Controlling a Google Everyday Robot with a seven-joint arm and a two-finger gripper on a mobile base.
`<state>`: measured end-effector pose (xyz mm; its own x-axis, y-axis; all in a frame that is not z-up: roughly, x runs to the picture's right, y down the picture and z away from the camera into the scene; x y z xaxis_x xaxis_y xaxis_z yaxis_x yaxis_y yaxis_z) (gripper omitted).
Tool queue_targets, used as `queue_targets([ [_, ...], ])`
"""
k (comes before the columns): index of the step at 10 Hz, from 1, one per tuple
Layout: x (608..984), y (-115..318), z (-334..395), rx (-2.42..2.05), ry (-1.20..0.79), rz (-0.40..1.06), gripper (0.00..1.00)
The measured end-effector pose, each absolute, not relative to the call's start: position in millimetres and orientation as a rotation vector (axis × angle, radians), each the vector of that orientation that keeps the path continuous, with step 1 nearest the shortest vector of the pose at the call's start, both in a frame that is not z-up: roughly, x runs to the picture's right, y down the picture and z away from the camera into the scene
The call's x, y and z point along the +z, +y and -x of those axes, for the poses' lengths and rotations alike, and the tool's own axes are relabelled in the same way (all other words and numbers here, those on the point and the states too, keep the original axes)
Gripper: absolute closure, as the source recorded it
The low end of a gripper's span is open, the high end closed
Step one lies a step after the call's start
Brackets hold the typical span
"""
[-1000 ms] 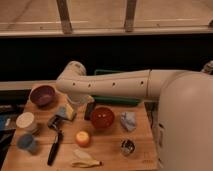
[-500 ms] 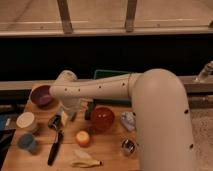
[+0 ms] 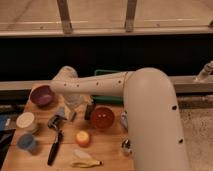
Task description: Wipe tray with eraser
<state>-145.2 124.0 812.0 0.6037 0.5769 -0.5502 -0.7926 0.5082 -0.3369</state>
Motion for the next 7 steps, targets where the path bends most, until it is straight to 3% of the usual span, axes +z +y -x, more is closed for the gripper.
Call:
queue_targets([
  [7, 875, 150, 117, 0.938, 0.509, 0.758, 0.2],
])
